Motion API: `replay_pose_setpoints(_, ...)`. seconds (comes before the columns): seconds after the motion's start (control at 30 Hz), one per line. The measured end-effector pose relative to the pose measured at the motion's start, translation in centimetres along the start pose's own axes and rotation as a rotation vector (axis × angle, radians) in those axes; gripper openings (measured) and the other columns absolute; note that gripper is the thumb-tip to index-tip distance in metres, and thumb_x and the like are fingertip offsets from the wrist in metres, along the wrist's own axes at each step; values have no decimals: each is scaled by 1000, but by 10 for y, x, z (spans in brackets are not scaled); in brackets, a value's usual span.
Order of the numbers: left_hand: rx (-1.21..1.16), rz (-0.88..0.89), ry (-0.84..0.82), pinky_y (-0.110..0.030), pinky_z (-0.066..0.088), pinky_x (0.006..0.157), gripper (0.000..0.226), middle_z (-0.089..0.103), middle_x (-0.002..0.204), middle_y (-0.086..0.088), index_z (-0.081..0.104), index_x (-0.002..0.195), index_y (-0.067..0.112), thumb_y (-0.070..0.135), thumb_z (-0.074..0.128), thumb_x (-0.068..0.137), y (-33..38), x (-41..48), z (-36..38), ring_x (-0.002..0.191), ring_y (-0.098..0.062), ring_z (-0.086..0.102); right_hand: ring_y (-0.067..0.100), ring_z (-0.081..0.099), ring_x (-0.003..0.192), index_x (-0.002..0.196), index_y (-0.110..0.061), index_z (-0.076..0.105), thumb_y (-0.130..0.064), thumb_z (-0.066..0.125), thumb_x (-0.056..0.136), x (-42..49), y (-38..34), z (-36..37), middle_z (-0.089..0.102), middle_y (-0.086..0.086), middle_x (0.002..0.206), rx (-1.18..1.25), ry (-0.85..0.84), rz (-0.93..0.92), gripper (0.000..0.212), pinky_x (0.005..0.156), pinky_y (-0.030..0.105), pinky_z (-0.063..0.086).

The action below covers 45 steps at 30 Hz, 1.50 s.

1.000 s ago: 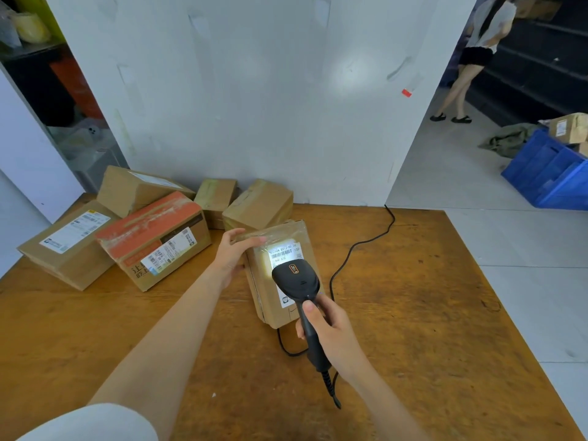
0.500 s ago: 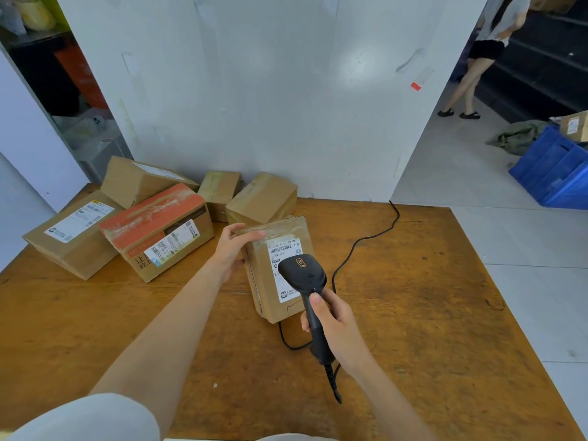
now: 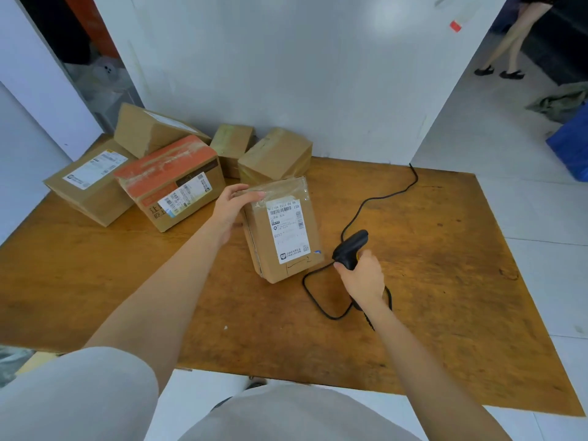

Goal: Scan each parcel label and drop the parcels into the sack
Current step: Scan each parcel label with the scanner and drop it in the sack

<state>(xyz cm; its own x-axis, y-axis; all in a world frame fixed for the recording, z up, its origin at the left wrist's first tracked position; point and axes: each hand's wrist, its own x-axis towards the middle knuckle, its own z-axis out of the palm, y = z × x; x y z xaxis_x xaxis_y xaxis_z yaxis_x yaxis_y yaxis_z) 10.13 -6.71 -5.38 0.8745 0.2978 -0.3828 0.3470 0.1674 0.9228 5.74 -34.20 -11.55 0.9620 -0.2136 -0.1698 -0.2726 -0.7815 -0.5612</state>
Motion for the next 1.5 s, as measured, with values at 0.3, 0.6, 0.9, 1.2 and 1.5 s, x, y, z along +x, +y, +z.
replay_pose_setpoints(0.3,-10,-66,47,-53,46,96,44,55,129,0,62,107,32,33,81,67,-9,-29,-19,120,-22,50,31,51,120,127,-10,44,-51,71,79,13,15,21,56,10,129,-337,-104,-9,69,96,47,40)
replay_pose_setpoints(0.6,-157,-121,144,-59,44,96,49,59,125,-1,62,105,30,45,76,61,-26,-56,-27,115,-21,54,30,46,111,124,-10,48,-26,51,95,-16,-7,22,50,11,117,151,119,-288,33,86,44,43)
replay_pose_setpoints(0.9,-494,-112,193,-48,54,70,48,49,105,9,46,115,34,39,71,75,-26,-92,-56,92,-15,51,15,40,134,153,-20,16,-38,44,99,-74,-86,39,41,-1,149,696,-322,-267,63,108,29,33)
replay_pose_setpoints(1.2,-268,-102,412,-50,33,104,52,54,120,-1,51,123,24,47,61,77,-53,-164,-221,118,-24,50,18,42,132,150,-23,23,-29,49,98,-166,-180,95,44,-1,145,649,-498,-417,59,110,35,36)
replay_pose_setpoints(1.5,-177,6,797,-40,46,89,22,60,113,-9,51,108,16,30,53,92,-107,-279,-437,101,-24,57,19,54,120,140,-21,38,-19,53,95,-335,-306,203,55,-1,131,590,-829,-627,47,103,39,46)
